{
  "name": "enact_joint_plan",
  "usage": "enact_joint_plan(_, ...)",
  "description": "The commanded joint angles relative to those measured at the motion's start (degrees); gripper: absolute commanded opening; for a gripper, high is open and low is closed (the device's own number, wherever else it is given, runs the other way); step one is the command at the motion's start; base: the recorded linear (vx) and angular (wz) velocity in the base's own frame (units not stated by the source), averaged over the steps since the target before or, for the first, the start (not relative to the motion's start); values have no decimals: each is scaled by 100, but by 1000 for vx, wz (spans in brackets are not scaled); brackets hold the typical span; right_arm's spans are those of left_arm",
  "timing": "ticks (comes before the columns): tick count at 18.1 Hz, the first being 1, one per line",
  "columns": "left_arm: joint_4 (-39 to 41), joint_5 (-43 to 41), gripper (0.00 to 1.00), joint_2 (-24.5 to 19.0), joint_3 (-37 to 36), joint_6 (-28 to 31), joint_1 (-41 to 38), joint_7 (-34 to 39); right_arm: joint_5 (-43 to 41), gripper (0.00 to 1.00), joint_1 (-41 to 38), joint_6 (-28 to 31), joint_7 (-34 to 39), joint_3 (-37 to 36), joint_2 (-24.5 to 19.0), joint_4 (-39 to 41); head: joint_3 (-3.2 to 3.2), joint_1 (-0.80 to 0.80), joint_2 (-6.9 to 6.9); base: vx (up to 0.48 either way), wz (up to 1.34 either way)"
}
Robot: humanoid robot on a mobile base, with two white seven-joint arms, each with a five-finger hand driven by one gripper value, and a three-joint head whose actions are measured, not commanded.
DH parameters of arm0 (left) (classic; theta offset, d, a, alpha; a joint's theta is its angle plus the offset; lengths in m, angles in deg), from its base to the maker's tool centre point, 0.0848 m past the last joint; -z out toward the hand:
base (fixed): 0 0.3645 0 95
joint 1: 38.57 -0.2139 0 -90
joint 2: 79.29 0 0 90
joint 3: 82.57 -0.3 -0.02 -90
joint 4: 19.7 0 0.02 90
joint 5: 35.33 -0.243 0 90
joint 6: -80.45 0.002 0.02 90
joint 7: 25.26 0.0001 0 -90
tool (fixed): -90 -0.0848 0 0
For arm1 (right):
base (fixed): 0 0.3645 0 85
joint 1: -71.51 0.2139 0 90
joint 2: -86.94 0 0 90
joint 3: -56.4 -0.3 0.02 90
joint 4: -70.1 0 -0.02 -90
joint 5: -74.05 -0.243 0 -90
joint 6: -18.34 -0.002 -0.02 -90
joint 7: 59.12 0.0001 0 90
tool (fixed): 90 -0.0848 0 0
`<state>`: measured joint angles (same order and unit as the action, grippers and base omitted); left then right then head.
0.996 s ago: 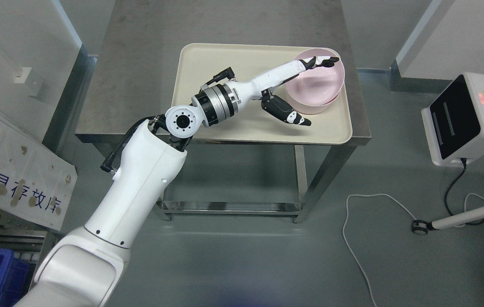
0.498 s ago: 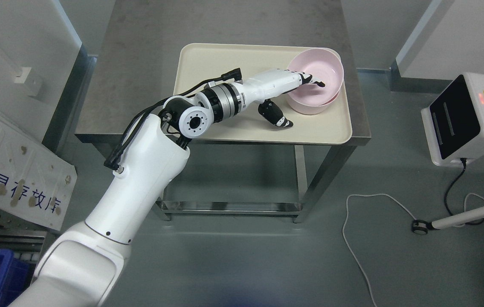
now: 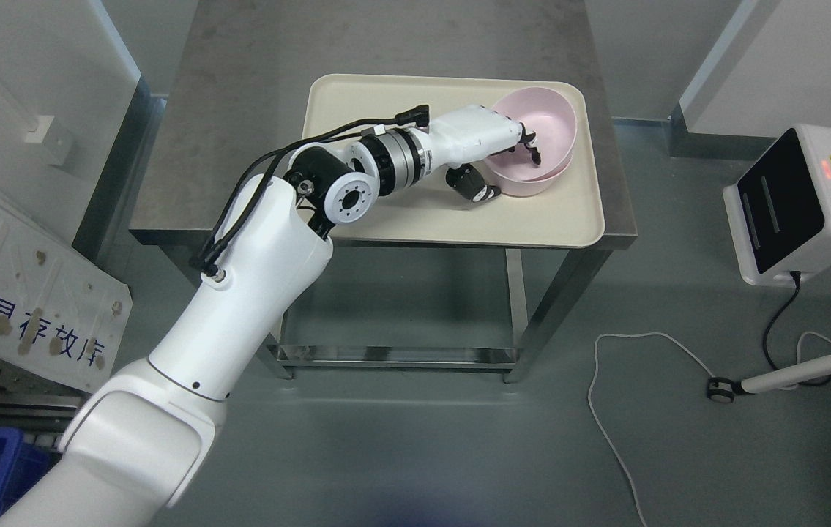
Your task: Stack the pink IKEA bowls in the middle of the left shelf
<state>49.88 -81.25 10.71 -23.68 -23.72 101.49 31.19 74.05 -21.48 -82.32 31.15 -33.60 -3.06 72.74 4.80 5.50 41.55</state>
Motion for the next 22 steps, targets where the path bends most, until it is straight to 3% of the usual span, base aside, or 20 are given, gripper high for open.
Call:
enact_joint_plan(1,-173,-154,5,-100,113,-559,82,33,44,100,0,2,-10,-62,100,0,0,0,0,0,0)
enact_joint_plan(2,-181,-154,0,-100,349,-734,82,34,44,100,0,2,-10,-62,100,0,0,0,0,0,0)
enact_joint_plan(5,-147,-110,0,-100,885,-832,82,34,44,100,0,2,-1,-62,100,0,0,0,0,0,0)
enact_joint_plan(14,389,549,4,-100,2802,-2018,-154,-151,44,100,0,2,-10,-62,100,0,0,0,0,0,0)
enact_joint_plan(18,1030,602,4,-100,2804,-2213,-769,-151,44,100,0,2,-10,-61,100,0,0,0,0,0,0)
enact_joint_plan(22,1075,620,3,-100,2970,-2230,-1034,-142,44,100,0,2,-10,-61,100,0,0,0,0,-10,0)
